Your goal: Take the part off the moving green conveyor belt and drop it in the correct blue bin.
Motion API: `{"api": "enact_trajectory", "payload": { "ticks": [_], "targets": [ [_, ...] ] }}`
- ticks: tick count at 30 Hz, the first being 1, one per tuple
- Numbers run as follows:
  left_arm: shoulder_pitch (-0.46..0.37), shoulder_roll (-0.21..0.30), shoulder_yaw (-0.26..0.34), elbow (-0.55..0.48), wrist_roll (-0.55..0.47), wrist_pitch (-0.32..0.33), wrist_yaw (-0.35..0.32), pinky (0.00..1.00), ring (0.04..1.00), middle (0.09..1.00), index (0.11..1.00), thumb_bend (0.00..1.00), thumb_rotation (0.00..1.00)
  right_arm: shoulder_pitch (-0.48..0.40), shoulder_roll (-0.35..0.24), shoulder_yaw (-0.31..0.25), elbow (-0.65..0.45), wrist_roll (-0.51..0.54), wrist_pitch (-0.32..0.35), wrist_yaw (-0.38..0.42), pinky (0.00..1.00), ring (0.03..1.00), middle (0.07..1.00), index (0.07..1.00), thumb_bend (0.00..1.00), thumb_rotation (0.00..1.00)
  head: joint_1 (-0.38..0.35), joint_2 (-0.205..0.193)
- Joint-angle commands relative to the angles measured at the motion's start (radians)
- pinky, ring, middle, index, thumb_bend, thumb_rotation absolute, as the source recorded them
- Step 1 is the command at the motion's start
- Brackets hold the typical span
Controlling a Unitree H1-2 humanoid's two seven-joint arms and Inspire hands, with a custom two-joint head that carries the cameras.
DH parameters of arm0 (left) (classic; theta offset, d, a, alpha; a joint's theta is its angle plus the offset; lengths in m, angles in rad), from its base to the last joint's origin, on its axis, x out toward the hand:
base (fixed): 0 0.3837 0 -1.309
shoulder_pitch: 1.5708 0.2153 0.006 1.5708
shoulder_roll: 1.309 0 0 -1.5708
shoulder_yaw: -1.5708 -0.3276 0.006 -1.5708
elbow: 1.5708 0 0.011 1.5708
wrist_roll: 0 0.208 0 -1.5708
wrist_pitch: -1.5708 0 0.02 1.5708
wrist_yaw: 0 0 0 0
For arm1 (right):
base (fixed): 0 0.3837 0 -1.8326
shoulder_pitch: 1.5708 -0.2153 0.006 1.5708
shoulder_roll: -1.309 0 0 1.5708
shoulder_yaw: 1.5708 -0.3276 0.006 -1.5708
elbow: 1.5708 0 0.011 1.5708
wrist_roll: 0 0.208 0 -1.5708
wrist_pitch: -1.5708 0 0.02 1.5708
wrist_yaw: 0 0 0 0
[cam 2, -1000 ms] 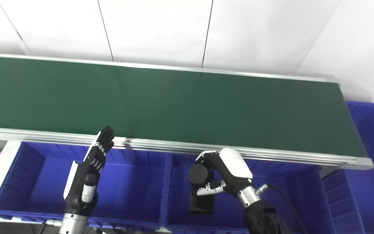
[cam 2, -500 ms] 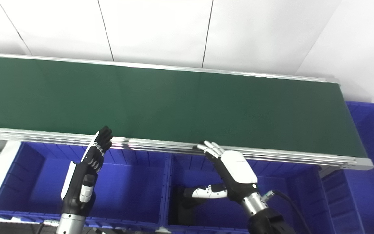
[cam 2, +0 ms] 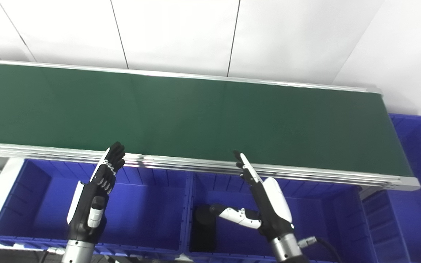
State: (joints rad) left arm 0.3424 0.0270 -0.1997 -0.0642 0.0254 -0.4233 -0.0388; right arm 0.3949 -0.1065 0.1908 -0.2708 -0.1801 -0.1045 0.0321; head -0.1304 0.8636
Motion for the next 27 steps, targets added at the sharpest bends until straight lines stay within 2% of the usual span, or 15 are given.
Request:
{"api": "enact_trajectory", "payload": {
  "ticks": [1, 2, 5, 9, 18, 20, 25, 27],
  "targets": [
    [-0.009, 0.002, 0.000, -0.040, -0.015, -0.012, -0.018, 0.94, 0.963, 0.966, 0.946, 0.78, 0.95, 0.011, 0.025, -0.001, 0.000, 0.162, -0.072, 0.037, 0.90, 0.945, 0.982, 0.999, 0.82, 0.70, 0.002, -0.002],
    [-0.011, 0.002, 0.000, -0.037, -0.012, -0.014, -0.019, 0.93, 0.958, 0.964, 0.942, 0.78, 0.95, 0.019, 0.037, 0.000, 0.009, 0.182, -0.082, 0.038, 0.92, 0.953, 0.985, 1.000, 0.83, 0.74, 0.003, -0.002],
    [-0.010, 0.003, 0.002, -0.030, -0.014, -0.016, -0.024, 0.92, 0.957, 0.963, 0.940, 0.77, 0.95, 0.038, 0.070, 0.001, 0.040, 0.191, -0.124, 0.027, 0.93, 0.962, 0.989, 1.000, 0.85, 0.78, 0.002, -0.005],
    [-0.001, 0.000, 0.007, -0.023, -0.011, -0.016, -0.025, 0.92, 0.954, 0.960, 0.939, 0.78, 0.95, 0.046, 0.103, 0.005, 0.083, 0.205, -0.168, 0.026, 0.99, 0.987, 0.999, 1.000, 0.83, 0.75, -0.003, -0.015],
    [0.011, 0.002, 0.016, 0.008, -0.007, -0.035, -0.022, 0.93, 0.954, 0.959, 0.939, 0.78, 0.96, 0.035, 0.122, -0.018, 0.138, 0.211, -0.185, 0.022, 1.00, 1.000, 1.000, 1.000, 0.83, 0.70, 0.002, -0.042],
    [0.015, 0.005, 0.018, 0.014, -0.002, -0.036, -0.023, 0.94, 0.958, 0.961, 0.942, 0.79, 0.97, 0.037, 0.124, -0.023, 0.146, 0.185, -0.193, 0.012, 1.00, 1.000, 1.000, 1.000, 0.83, 0.74, -0.001, -0.048],
    [0.021, 0.012, 0.019, 0.018, 0.001, -0.038, -0.027, 0.93, 0.955, 0.960, 0.941, 0.79, 0.97, 0.045, 0.133, -0.022, 0.165, 0.149, -0.231, -0.008, 1.00, 1.000, 1.000, 1.000, 0.82, 0.76, -0.009, -0.068],
    [0.022, 0.014, 0.018, 0.023, -0.002, -0.040, -0.029, 0.93, 0.957, 0.962, 0.942, 0.80, 0.96, 0.051, 0.139, -0.020, 0.166, 0.135, -0.244, -0.018, 1.00, 1.000, 1.000, 1.000, 0.85, 0.77, -0.009, -0.074]
  ]
}}
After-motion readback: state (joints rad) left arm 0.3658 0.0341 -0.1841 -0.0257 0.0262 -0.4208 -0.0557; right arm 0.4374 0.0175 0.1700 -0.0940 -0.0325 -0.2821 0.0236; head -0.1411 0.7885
